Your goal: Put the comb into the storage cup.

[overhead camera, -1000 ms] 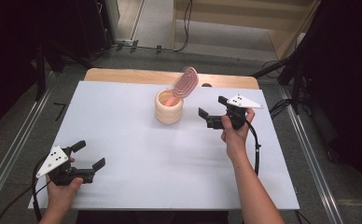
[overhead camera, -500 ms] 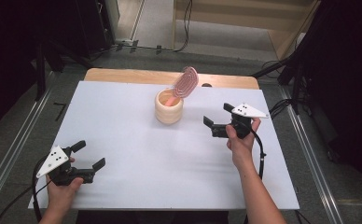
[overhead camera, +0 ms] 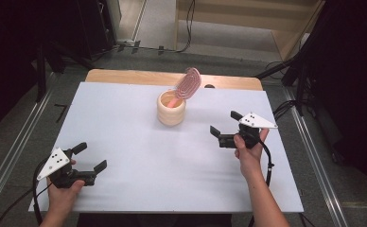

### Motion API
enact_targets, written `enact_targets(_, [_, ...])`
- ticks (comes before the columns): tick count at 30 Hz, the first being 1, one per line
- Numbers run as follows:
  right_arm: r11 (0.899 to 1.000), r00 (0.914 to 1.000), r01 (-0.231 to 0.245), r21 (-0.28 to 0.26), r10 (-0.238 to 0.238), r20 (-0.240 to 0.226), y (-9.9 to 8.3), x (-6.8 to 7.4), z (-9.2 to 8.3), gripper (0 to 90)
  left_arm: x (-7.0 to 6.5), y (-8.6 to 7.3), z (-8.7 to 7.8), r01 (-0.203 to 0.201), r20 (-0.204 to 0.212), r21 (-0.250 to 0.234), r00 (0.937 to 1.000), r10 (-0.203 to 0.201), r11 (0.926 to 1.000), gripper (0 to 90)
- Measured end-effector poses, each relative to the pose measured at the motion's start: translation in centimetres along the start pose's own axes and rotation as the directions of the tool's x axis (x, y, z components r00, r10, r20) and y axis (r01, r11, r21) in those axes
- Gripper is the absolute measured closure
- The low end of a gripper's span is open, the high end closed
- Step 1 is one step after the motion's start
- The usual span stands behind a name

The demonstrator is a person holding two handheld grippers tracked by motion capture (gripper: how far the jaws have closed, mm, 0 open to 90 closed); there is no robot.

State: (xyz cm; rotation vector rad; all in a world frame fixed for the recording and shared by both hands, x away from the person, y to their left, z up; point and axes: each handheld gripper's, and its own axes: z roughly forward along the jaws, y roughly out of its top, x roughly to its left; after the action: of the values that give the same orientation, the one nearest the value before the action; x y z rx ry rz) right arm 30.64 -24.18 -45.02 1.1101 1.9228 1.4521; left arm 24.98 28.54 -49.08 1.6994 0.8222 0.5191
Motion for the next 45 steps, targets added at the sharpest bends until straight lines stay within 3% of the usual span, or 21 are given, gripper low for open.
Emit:
enact_targets(22, [1.0,0.9991,0.02,-0.01,-0.019,0.038,-2.6,-0.9,-3.3,0.0,0.0,0.0,0.0,-0.008,-0.004,0.003,1.0,0.008,1.0,0.2])
enact_targets(45, [1.0,0.9982,-0.002,-0.01,0.003,0.06,-5.0,-1.8,-6.5,0.0,0.0,0.0,0.0,-0.009,-0.006,0.004,0.9999,0.009,1.0,0.2])
